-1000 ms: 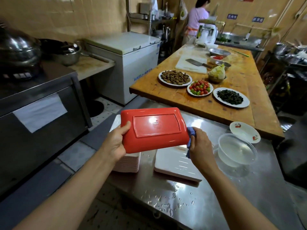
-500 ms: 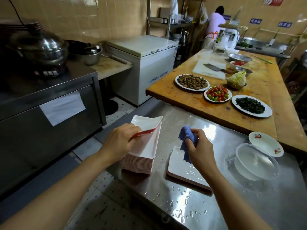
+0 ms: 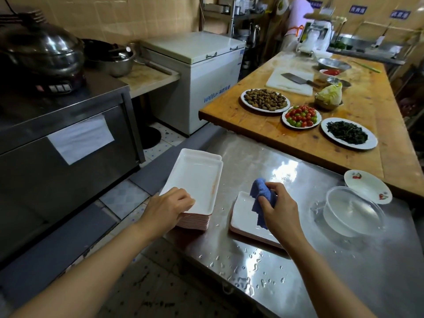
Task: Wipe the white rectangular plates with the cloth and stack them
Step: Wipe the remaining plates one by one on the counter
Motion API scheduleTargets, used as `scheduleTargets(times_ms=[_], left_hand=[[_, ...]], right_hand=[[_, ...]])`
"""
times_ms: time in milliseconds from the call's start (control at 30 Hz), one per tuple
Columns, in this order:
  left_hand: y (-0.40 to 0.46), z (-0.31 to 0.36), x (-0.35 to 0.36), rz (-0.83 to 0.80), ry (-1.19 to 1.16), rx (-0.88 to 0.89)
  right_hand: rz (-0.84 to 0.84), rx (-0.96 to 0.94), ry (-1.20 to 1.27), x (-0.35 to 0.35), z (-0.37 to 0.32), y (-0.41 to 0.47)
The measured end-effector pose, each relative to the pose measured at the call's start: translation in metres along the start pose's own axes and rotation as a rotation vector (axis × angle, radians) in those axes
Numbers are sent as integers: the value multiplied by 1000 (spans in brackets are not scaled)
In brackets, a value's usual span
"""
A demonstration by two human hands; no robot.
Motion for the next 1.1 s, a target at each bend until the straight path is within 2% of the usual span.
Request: scheduleTargets(times_ms=[300, 500, 633, 700, 800, 933, 1033, 1100], left_hand=[[17, -16, 26, -132, 7, -94], [32, -12, 32, -140, 78, -209], [51, 36, 18, 31, -59, -68], [58, 66, 24, 36, -148, -8], [70, 89, 61, -91, -307, -122], [75, 85, 126, -403, -273, -365], [71, 73, 157, -531, -282, -511], [69, 67, 174, -583, -306, -577]], right_hand=[[6, 62, -17, -6, 16, -3], [31, 98, -20, -13, 32, -7], [76, 118, -24, -29, 46, -9], [92, 139, -45, -37, 56, -10], [120, 196, -83, -46, 75, -14], [135, 246, -184, -48, 107, -22], [25, 301, -266, -34, 130, -28], [-117, 258, -466, -20, 142, -31]])
Point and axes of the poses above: each hand's wrist, its own y-axis towards the middle knuckle, its own x-axis out of the palm, z = x × y, the point moved 6 cm from there along y, towards the middle knuckle, and after that the axes turned 6 degrees about -x, right-handed, at the moved point
